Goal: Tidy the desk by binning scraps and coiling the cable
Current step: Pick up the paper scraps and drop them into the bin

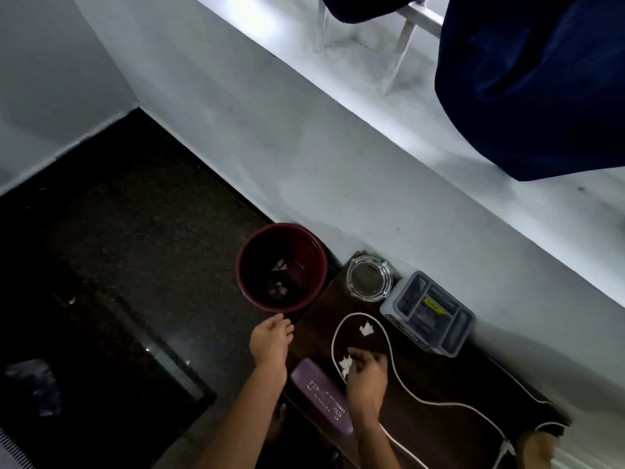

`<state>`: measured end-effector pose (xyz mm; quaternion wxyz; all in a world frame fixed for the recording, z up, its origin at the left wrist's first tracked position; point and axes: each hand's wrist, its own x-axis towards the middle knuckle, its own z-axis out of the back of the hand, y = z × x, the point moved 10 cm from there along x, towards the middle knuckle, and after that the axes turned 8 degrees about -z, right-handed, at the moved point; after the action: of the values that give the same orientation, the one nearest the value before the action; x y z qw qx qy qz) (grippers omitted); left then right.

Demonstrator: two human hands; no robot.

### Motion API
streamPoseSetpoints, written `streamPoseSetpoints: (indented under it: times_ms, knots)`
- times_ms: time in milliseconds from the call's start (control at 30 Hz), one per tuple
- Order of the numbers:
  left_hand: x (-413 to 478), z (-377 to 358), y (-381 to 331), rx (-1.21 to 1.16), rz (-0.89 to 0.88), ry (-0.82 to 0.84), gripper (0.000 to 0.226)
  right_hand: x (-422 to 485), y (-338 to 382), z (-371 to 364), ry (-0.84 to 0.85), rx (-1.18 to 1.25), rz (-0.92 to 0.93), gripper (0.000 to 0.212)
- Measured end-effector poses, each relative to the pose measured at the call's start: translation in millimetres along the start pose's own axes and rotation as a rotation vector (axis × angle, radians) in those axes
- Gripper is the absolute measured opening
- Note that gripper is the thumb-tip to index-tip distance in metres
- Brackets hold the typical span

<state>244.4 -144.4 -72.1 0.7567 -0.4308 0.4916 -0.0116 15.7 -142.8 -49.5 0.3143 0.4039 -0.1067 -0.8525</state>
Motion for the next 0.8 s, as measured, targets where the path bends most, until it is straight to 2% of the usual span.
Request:
streamPoseSetpoints:
  times_ms: [267, 433, 633, 800]
  knots:
    - [-15.2, -10.3, 22.8, 0.056, 0.052, 0.049, 0.027, -4.2, -2.8, -14.9, 0.106, -0.135, 0.105, 0.029]
    - [-16.7, -13.4, 28.6, 0.063, 0.067, 0.065, 0.027, 0.3, -5.3, -20.2, 0.095, -0.226, 0.176, 0.024]
    - [-22.4, -15.5, 38.4, 0.098, 0.124, 0.1, 0.026, -6.0, 11.9, -6.8, 0.058, -0.05, 0.203, 0.02]
    - [-35.2, -29.0, 38.1, 0.133, 0.143, 0.209, 0.019, -22.7, 43.3, -15.0, 0.141, 0.106, 0.215, 0.019]
